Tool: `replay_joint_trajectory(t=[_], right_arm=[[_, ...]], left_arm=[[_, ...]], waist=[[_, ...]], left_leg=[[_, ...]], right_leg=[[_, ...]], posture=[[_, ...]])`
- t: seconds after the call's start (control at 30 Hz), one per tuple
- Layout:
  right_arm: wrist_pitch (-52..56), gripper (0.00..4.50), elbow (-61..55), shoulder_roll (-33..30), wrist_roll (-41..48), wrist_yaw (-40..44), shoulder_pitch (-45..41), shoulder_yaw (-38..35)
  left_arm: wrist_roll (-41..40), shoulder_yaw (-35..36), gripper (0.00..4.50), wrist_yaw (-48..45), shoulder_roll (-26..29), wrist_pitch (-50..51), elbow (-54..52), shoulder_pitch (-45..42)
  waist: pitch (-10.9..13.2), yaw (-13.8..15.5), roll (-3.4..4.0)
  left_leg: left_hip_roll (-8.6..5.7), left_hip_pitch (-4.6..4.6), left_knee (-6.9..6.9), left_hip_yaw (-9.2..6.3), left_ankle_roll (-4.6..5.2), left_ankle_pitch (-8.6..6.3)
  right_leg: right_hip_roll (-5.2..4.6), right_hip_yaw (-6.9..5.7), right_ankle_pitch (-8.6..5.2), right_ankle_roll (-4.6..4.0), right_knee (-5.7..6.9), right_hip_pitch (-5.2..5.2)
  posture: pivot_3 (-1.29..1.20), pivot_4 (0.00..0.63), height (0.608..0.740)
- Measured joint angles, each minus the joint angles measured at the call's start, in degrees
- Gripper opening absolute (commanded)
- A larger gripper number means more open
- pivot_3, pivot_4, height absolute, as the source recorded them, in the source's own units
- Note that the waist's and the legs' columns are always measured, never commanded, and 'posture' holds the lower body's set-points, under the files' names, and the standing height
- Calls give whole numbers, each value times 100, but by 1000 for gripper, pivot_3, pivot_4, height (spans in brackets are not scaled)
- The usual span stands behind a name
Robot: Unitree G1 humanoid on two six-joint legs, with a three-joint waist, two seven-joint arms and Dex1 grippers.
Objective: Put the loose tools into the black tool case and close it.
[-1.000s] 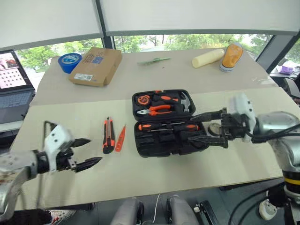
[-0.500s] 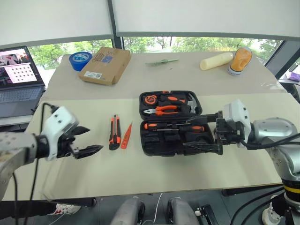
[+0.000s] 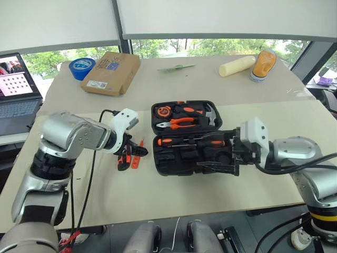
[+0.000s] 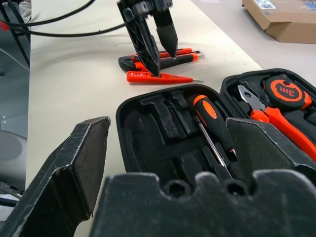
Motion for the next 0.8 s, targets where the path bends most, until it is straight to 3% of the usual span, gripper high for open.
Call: replay_joint_trajectory(t=[0.17, 0.3, 0.57, 0.8], right_arm=[[0, 4382, -166, 38, 8, -146, 128, -3], [0, 4500, -213, 40, 30, -251, 171, -27], [0, 4500, -212, 37, 58, -304, 225, -176], [2, 4500, -198, -18, 61, -284, 225, -208]], left_arm=[[-120, -426, 4500, 368, -97, 0, 10, -41], [-142, -512, 3619, 543, -53, -1, 11, 13], [-288, -527, 473, 857, -64, -72, -1, 149], [-240, -500, 390, 819, -76, -66, 126, 105]], waist=[[0, 2, 0], [0, 0, 0], [-1, 20, 0], [-2, 22, 1]], left_leg=[[0, 1, 0, -1, 0, 0], [0, 2, -1, -1, -1, 0], [-2, 9, 1, -2, 0, 0], [-2, 13, 1, -2, 0, 0]], right_leg=[[-2, 5, 0, 0, 1, 1], [-1, 5, 0, 0, 1, 0], [-4, 5, 0, 0, 0, 11], [-3, 4, 0, 0, 1, 13]], posture=[[0, 150, 738], [0, 150, 738], [0, 150, 738], [0, 150, 738]])
